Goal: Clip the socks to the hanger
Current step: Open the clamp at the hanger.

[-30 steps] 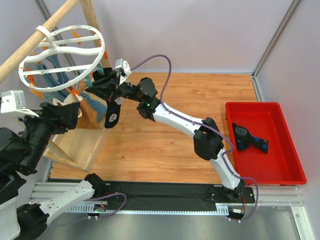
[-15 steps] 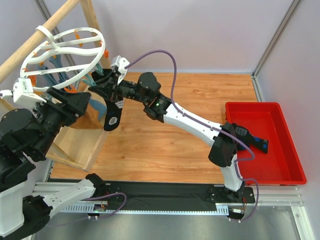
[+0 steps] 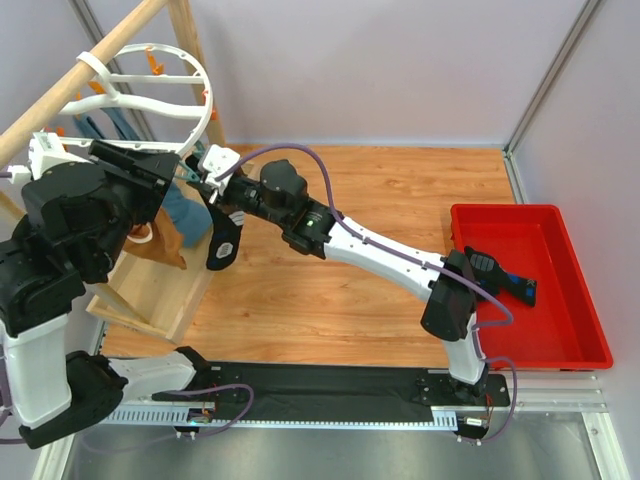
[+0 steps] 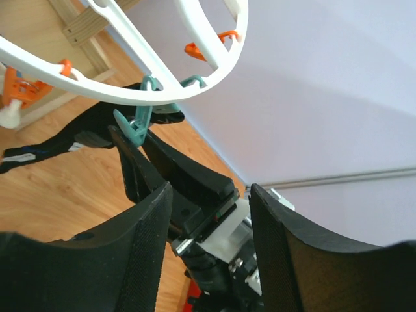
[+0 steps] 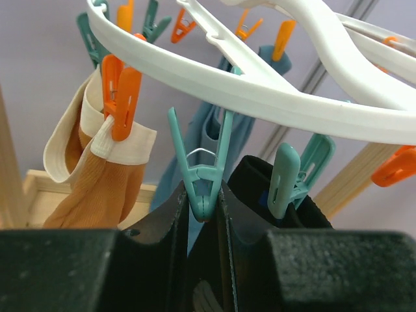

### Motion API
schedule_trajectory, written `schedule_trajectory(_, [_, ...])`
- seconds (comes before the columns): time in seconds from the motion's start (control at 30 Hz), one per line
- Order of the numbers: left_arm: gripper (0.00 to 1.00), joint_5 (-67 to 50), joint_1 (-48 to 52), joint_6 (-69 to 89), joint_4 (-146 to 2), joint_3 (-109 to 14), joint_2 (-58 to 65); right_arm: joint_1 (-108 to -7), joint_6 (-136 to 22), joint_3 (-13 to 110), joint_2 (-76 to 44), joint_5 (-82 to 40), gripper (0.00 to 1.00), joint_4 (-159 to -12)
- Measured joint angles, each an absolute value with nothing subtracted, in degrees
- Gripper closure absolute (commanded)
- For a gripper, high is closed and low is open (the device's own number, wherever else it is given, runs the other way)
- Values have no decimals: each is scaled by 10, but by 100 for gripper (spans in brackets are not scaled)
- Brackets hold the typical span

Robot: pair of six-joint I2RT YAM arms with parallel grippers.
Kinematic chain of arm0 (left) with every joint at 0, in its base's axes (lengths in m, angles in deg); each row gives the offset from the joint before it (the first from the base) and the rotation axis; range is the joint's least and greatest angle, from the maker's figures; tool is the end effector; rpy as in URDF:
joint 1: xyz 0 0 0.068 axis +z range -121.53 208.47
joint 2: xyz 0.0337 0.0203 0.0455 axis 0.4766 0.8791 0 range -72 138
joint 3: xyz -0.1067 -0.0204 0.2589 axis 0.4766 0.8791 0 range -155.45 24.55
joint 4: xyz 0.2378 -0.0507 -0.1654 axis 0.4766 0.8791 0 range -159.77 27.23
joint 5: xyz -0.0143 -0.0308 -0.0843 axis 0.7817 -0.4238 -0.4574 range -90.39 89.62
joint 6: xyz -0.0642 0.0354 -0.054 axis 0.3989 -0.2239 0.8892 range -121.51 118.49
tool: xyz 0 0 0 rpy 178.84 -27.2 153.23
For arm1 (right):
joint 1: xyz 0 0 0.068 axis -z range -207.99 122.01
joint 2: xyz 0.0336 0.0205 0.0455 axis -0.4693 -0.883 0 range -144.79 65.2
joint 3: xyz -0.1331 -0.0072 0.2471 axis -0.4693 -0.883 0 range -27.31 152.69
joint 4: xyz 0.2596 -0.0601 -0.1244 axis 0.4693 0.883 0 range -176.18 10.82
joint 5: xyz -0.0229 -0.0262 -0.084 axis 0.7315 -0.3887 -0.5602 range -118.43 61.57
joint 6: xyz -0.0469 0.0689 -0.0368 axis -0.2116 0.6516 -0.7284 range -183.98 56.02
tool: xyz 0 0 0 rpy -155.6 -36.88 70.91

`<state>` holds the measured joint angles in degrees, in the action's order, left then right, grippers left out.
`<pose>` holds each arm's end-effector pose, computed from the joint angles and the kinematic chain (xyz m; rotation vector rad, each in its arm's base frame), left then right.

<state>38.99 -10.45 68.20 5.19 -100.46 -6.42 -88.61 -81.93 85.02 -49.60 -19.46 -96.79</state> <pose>0.1337 -0.0415 0.5958 -0.9362 1.5825 -0.7248 0.2683 0.5022 0.4303 -1.0299 1.0497 0.7215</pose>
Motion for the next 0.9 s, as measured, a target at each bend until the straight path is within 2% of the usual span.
schedule_trajectory(0.07, [46,398,-105,694,62,-1007,-54,-888,-843,838,-488,-208,100,-970])
schedule_trajectory(0.17, [38,403,-98,697,68,-1033,-28,-890,-872,831,-482,-219,100,-976])
schedule_trajectory(0.27, [38,389,-60,691,67,-1043,-7,-892,-899,827,-479,-220,100,-983])
schedule_trajectory(0.57, [35,356,35,656,76,-996,10,-894,-956,791,-462,-220,100,-1007])
schedule_trajectory(0.9, [36,323,50,656,77,-937,13,-907,-994,784,-458,-235,100,-1016])
